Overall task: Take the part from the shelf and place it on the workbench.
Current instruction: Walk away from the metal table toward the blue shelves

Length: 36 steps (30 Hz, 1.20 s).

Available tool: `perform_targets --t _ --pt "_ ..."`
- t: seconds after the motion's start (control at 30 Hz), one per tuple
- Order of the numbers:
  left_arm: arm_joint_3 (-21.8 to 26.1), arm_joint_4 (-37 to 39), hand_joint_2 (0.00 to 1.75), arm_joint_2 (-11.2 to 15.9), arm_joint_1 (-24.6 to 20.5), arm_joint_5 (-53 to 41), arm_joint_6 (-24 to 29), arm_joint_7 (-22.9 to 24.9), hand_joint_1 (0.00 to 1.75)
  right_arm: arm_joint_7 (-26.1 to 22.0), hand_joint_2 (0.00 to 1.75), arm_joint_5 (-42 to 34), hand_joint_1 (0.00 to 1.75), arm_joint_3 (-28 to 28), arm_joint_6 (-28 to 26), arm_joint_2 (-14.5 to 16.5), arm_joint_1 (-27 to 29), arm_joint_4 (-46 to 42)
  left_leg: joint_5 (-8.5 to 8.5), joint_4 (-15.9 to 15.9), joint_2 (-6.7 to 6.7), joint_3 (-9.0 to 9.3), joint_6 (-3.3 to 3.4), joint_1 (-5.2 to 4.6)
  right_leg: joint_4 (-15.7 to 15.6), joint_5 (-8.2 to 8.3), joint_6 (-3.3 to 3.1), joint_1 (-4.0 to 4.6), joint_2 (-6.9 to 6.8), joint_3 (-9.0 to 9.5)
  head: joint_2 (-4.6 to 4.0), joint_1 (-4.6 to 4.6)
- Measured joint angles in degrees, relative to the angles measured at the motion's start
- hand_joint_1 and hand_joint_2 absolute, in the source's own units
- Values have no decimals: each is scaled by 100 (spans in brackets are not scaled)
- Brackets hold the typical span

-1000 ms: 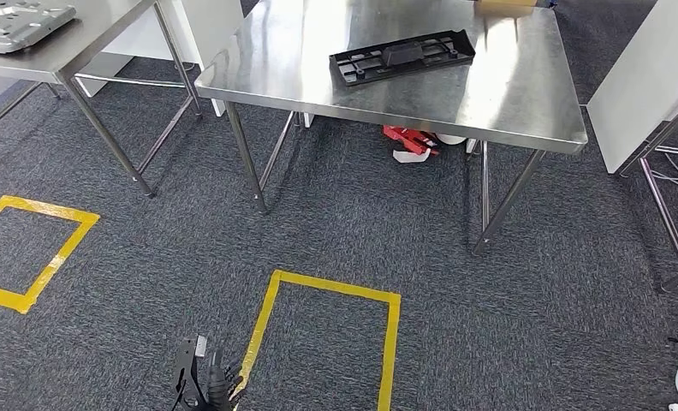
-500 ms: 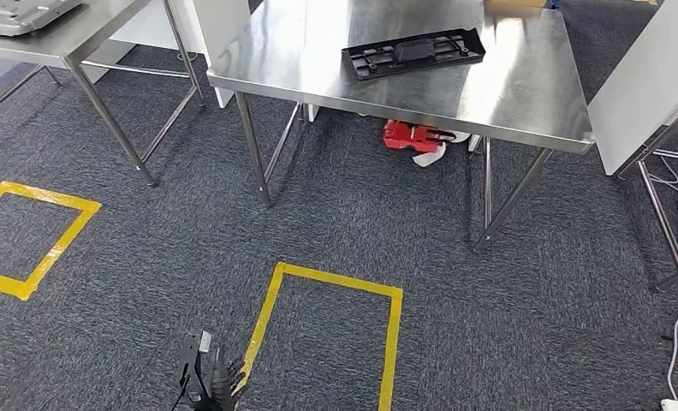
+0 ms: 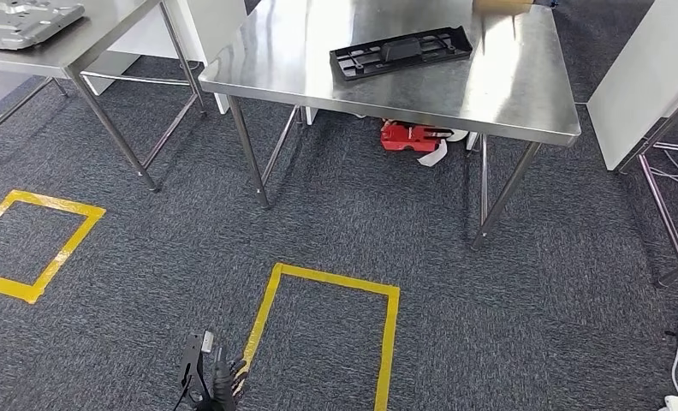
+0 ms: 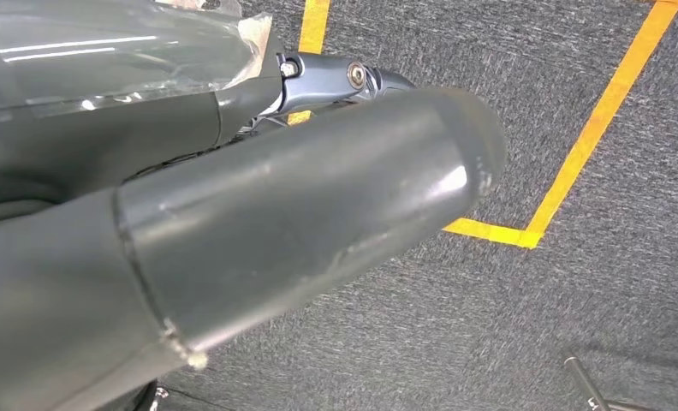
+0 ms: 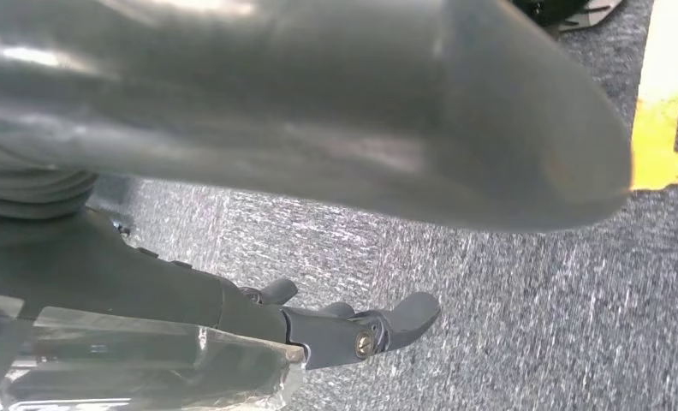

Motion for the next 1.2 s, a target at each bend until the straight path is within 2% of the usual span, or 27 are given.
perform_targets --t 0.1,0.17,0.23,0.27,0.3,0.37,0.4,0.43,0.47,0.53,0.57,0.6,0.63,0.7,0.73,0.77,0.8,0.83,0.87,0.9,0.93,0.97,1.0,1.07,1.1,1.13,1.2 --pt "1 0 0 -14 -20 -84 37 -6 0 -14 0 235 0 137 70 -20 -26 0 27 27 -14 -29 -9 3 5 16 -15 4 -2 18 0 -2" --pt "1 0 0 -21 -45 -118 101 -13 0 4 0 302 0 194 103 -16 -52 0 30 16 -27 -49 -10 -15 -22 26 4 12 -18 23 0 -3" --pt "4 -1 0 -38 -72 -140 145 -16 0 22 0 344 0 229 112 -23 -80 -1 91 -124 -49 -5 -37 14 5 -15 30 39 -45 -7 0 -2" --pt "6 -2 0 -48 -85 -152 158 -16 0 33 0 361 0 244 116 -28 -89 -2 132 -199 -65 20 -47 32 135 -105 30 45 -47 -75 0 1" --pt "9 -2 0 -58 -95 -159 166 -16 0 46 0 372 0 262 120 -34 -95 -2 167 -253 -84 34 -60 51 399 -255 22 39 -45 -204 0 11" --pt "12 -2 0 -66 -102 -166 178 -13 0 68 0 383 0 289 129 -39 -99 -2 194 -263 -138 1 -65 41 1136 -594 19 8 -34 -556 0 26" --pt "14 -2 0 -69 -97 -168 183 -9 0 76 0 386 0 299 135 -43 -96 -2 204 -258 -177 -22 -79 40 1419 -692 47 -7 -33 -685 0 32" --pt "18 -2 0 -69 -92 -171 188 -4 0 81 0 389 0 304 140 -46 -92 -2 217 -250 -224 -46 -98 42 1495 -693 97 -25 -32 -709 0 31" --pt "21 -2 0 -69 -89 -177 191 3 0 85 0 391 0 308 148 -50 -89 -2 231 -233 -280 -73 -120 51 1320 -598 166 -48 -23 -604 0 31" --pt "28 -7 0 -70 -87 -196 195 23 0 87 0 393 0 316 170 -56 -92 -2 251 -165 -400 -135 -178 72 561 -311 288 -100 99 -188 1 35" --pt "32 -11 0 -71 -85 -206 198 34 0 87 0 394 0 320 183 -52 -94 -1 252 -117 -454 -167 -217 68 238 -202 291 -102 186 -30 1 49" --pt "34 -19 0 -74 -83 -215 200 43 0 87 0 394 0 323 194 -48 -98 1 254 -83 -498 -195 -254 56 74 -148 250 -96 254 48 1 51" --pt "37 -25 0 -76 -79 -221 202 49 0 91 0 394 0 326 201 -43 -100 2 260 -65 -538 -212 -288 40 46 -135 185 -74 287 53 1 51" --pt "43 -31 0 -76 -65 -224 204 54 0 97 0 394 0 329 204 -44 -102 2 292 -64 -605 -242 -338 46 68 -100 62 -68 198 42 1 30" --pt "50 -31 0 -73 -55 -224 207 55 0 101 0 394 0 331 204 -44 -105 2 266 -22 -563 -274 -349 57 72 -78 13 -73 145 44 0 22" --pt "57 -32 0 -69 -47 -224 209 55 0 102 0 394 0 332 204 -44 -105 2 158 124 -465 -350 -358 63 72 -53 -41 -76 87 41 0 10" --pt "65 -35 0 -68 -43 -225 210 56 0 102 0 394 0 333 204 -43 -102 2 -30 404 -337 -476 -361 66 70 -31 -88 -71 24 27 0 0" --pt "73 -39 0 -68 -41 -225 210 56 0 102 0 394 0 333 204 -43 -94 2 -274 806 -202 -650 -360 59 72 -17 -122 -47 -46 16 0 -10" --pt "78 -43 0 -68 -38 -225 210 56 0 101 0 394 0 333 204 -44 -82 2 -509 1256 -123 -836 -364 57 75 -9 -140 -26 -124 -5 0 -18" --pt "82 -46 0 -68 -30 -224 209 56 0 101 0 394 0 333 204 -45 -72 2 -661 1618 -87 -973 -364 58 76 -7 -143 -9 -205 -21 0 -18" --pt "85 -46 0 -68 -20 -224 209 56 0 101 0 394 0 333 204 -46 -67 2 -711 1791 -66 -1015 -357 58 77 -8 -143 2 -284 -30 0 -19" --pt "87 -46 0 -67 -10 -224 209 56 0 101 0 394 0 333 204 -46 -69 2 -652 1717 -46 -932 -343 57 78 -9 -142 9 -357 -31 0 -18" --pt "89 -48 0 -66 -5 -224 210 56 0 102 0 394 0 333 204 -45 -76 2 -514 1413 3 -731 -320 54 78 -11 -142 12 -427 -26 0 -19" --pt "92 -67 0 -66 -14 -227 210 57 0 101 0 394 0 333 204 -43 -92 2 -247 588 272 -230 -260 17 83 -29 -122 44 -546 -16 0 -22" --pt "92 -81 0 -69 -21 -231 208 57 0 102 0 394 0 333 204 -43 -98 2 -184 306 379 -73 -236 -10 84 -41 -104 70 -599 -11 0 -16" --pt "92 -94 0 -73 -25 -237 205 58 0 101 0 394 0 333 204 -43 -103 2 -172 167 439 -5 -219 -39 83 -53 -80 97 -653 -10 0 -10" --pt "92 -107 0 -78 -21 -256 202 63 0 101 0 393 0 333 204 -45 -115 2 -170 122 317 -19 -183 -83 68 -67 -29 128 -780 8 0 1"
